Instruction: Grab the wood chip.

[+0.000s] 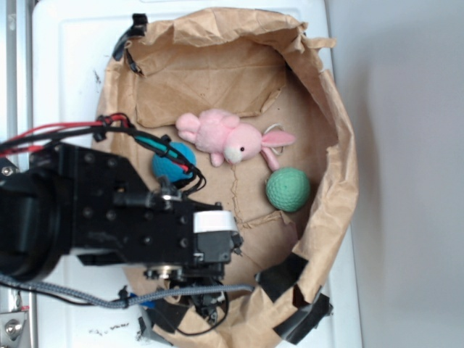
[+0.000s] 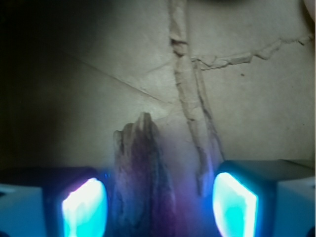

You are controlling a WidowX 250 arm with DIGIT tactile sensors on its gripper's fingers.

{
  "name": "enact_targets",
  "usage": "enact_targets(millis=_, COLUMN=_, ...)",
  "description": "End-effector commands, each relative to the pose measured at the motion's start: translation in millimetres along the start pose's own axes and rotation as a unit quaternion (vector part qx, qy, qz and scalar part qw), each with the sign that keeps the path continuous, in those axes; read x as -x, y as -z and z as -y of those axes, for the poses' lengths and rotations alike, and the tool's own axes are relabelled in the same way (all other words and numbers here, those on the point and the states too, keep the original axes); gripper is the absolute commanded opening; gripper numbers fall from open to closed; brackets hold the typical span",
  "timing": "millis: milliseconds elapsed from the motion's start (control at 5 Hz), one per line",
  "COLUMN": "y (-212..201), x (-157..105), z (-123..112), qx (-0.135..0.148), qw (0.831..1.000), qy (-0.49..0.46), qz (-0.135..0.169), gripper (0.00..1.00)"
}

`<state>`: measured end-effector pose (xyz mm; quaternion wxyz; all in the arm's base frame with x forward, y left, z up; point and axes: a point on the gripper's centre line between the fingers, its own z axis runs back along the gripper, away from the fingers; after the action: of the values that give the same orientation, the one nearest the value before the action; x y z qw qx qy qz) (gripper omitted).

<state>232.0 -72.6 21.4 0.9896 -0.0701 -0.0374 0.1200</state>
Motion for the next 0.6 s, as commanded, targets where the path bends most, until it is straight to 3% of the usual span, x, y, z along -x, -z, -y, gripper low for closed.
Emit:
enact_targets(millis=0, y=-8.7, x=8.9, z=0.1, qx=-0.019, qw=1.0, qy=-0.004, qz=0.023, gripper=0.0)
enact_targets(millis=400, y=-42.8, x=9.4, z=-5.4, qx=-0.001, qw=0.999, qy=-0.034, qz=0.036, gripper=0.0)
